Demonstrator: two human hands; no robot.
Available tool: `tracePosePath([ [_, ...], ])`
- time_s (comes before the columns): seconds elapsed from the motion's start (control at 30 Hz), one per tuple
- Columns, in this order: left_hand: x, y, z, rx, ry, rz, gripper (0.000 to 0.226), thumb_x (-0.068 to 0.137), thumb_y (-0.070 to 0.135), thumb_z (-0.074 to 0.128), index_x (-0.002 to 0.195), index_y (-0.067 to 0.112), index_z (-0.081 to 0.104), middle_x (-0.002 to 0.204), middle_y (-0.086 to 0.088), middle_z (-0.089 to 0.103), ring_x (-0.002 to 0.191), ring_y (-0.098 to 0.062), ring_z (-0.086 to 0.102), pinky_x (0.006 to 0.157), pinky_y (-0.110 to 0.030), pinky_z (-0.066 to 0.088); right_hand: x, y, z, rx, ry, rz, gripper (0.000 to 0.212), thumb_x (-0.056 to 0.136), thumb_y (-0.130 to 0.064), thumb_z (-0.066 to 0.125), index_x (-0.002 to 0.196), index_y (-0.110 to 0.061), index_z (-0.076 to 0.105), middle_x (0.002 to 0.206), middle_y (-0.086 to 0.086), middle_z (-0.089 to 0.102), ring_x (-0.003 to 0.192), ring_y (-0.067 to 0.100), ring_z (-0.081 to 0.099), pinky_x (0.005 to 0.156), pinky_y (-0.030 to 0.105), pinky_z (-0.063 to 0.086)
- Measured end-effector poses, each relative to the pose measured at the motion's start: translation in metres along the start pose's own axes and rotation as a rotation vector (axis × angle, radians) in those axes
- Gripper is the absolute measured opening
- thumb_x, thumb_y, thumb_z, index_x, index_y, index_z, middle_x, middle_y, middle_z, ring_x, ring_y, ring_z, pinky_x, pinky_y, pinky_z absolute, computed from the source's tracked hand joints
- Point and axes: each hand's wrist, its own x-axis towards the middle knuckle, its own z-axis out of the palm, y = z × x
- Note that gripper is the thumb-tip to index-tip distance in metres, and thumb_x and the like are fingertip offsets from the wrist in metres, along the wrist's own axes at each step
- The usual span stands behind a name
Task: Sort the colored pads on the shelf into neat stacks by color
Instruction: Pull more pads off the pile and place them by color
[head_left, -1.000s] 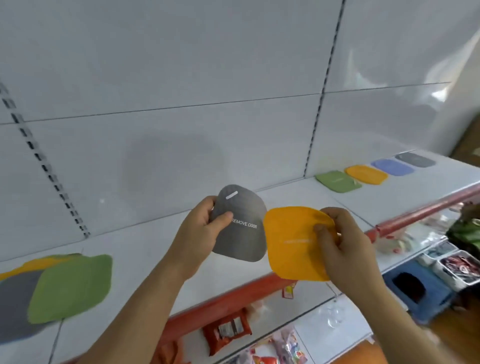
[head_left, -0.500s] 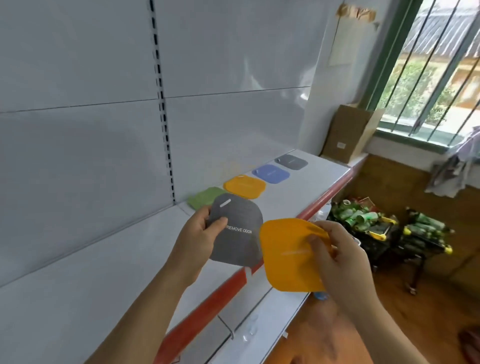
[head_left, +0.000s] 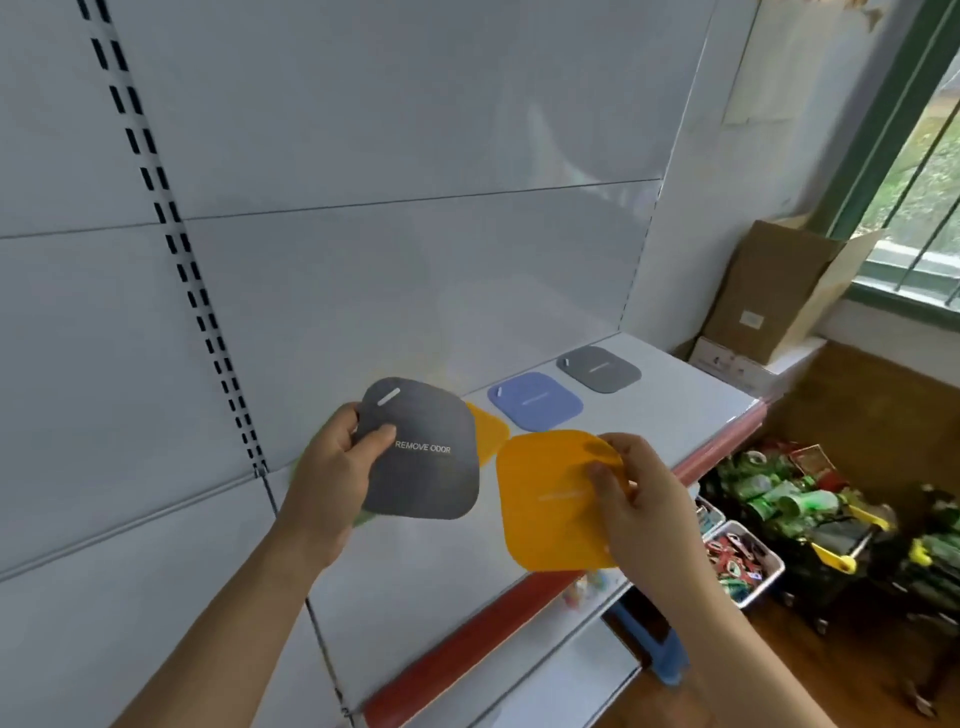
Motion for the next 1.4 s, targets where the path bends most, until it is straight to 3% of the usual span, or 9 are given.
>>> tracePosePath([
  [0.1,0.010,-0.004,0.005,-0.048,0.174,-0.016,0.013,0.101,0.014,0.062,0.107,0.018,0.073,0.106,-0.005,0.077,0.105,-0.029,0.068,0.089,-0.048,0.049,0.046,0.018,0.007,0.042,-0.113,-0.040,0.022,0.107,-0.027,0.050,0.118,-0.046,0.054,0.094,-0.014,0.068,0.080,0.014,0.065,0.064,0.035,0.056],
  [0.3,0.003,-0.005,0.020,-0.037,0.374,-0.015,0.009,0.099,0.018,0.065,0.103,0.021,0.073,0.109,-0.006,0.078,0.102,-0.029,0.070,0.087,-0.048,0.052,0.129,0.029,0.036,0.136,-0.328,-0.128,0.034,0.101,-0.013,0.053,0.111,-0.044,0.057,0.105,-0.012,0.067,0.093,0.013,0.065,0.067,0.027,0.049],
  [0.4,-0.004,-0.007,0.017,-0.056,0.470,-0.010,0.016,0.089,0.025,0.070,0.103,0.022,0.074,0.110,-0.007,0.078,0.105,-0.030,0.070,0.088,-0.047,0.050,0.153,0.022,0.068,0.142,-0.441,-0.116,0.032,0.101,-0.011,0.052,0.125,-0.031,0.058,0.105,-0.011,0.064,0.097,0.016,0.063,0.071,0.031,0.050],
  [0.53,-0.004,-0.012,0.008,-0.088,0.552,-0.003,0.014,0.100,0.010,0.064,0.102,0.019,0.074,0.104,-0.005,0.078,0.098,-0.026,0.070,0.085,-0.041,0.049,0.177,0.012,0.114,0.073,-0.582,-0.124,0.036,0.101,-0.016,0.049,0.131,-0.037,0.052,0.106,-0.006,0.064,0.094,0.020,0.063,0.072,0.039,0.057],
  [0.63,0.002,-0.015,0.002,-0.097,0.552,0.012,0.011,0.095,0.015,0.068,0.104,0.018,0.075,0.107,-0.008,0.078,0.099,-0.026,0.070,0.089,-0.044,0.049,0.190,0.013,0.140,0.002,-0.625,-0.137,0.038,0.103,-0.018,0.050,0.138,-0.033,0.050,0.115,-0.001,0.064,0.097,0.022,0.061,0.077,0.039,0.054],
  [0.77,0.017,-0.018,0.003,-0.094,0.505,0.018,0.027,0.084,0.028,0.071,0.106,0.012,0.070,0.119,-0.023,0.071,0.102,-0.029,0.067,0.091,-0.048,0.047,0.197,0.021,0.161,-0.185,-0.617,-0.267,0.042,0.103,-0.022,0.049,0.144,-0.032,0.048,0.118,0.009,0.069,0.096,0.028,0.060,0.079,0.036,0.048],
  [0.97,0.037,-0.024,0.020,-0.099,0.447,0.020,0.027,0.084,0.030,0.072,0.106,0.014,0.071,0.118,-0.024,0.071,0.111,-0.042,0.069,0.104,-0.062,0.049,0.196,0.028,0.158,-0.403,-0.548,-0.533,0.059,0.098,-0.022,0.057,0.155,-0.015,0.042,0.148,0.007,0.056,0.142,0.030,0.041,0.115,0.043,0.041],
  [1.2,0.081,-0.017,0.081,-0.127,0.351,0.019,0.023,0.084,0.026,0.071,0.103,0.013,0.073,0.114,-0.020,0.076,0.105,-0.036,0.071,0.097,-0.053,0.051,0.222,0.054,0.112,-0.322,-0.317,-0.746,0.049,0.087,-0.011,0.070,0.134,-0.004,0.063,0.129,0.010,0.067,0.125,0.035,0.058,0.100,0.047,0.053],
  [1.4,0.131,-0.027,0.185,-0.080,0.196,0.006,0.022,0.086,0.028,0.070,0.101,0.011,0.070,0.115,-0.028,0.070,0.099,-0.029,0.067,0.091,-0.049,0.047,0.276,0.119,0.036,-0.457,-0.247,-0.670,0.048,0.094,-0.031,0.063,0.137,-0.011,0.057,0.141,0.009,0.060,0.139,0.036,0.048,0.111,0.050,0.046],
])
